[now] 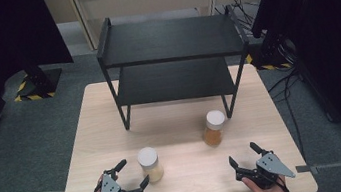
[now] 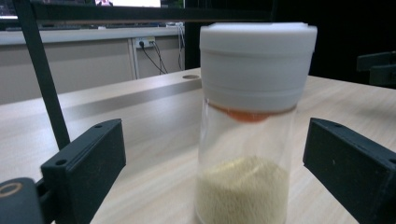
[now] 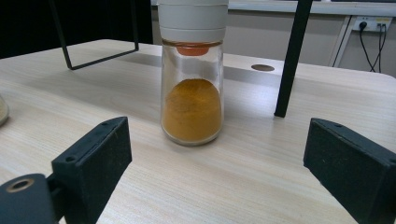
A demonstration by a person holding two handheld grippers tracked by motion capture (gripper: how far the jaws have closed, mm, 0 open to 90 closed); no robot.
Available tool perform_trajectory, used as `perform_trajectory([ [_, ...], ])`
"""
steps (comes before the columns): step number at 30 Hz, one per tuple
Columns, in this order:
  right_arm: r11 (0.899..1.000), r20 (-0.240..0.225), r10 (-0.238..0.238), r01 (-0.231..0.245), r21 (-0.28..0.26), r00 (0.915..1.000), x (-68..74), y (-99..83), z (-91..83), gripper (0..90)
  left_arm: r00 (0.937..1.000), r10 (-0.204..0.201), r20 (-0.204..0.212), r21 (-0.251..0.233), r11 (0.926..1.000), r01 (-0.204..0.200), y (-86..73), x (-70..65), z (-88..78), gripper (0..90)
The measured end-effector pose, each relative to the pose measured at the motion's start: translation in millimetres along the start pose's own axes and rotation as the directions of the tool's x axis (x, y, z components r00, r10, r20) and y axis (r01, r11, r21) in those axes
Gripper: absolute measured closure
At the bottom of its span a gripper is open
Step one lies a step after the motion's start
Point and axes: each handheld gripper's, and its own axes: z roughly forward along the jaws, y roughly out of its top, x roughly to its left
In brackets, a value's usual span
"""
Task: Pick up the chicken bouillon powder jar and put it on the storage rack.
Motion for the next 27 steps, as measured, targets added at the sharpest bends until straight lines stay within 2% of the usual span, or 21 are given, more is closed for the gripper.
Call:
perform_trajectory([
  [15, 1.000, 0.002, 0.004, -0.004, 0.004, 1.0000, 0.2, 0.9, 1.2, 8.0, 0.9984, 0.024, 0.050, -0.016, 0.9996, -0.023, 13.4, -3.7, 23.1, 8.7],
  [27, 1.000, 0.000, 0.008, -0.008, 0.004, 1.0000, -0.6, 0.9, 1.2, 8.0, 0.9990, 0.017, 0.041, -0.029, 0.9995, -0.016, 13.8, -6.3, 35.2, 23.7],
])
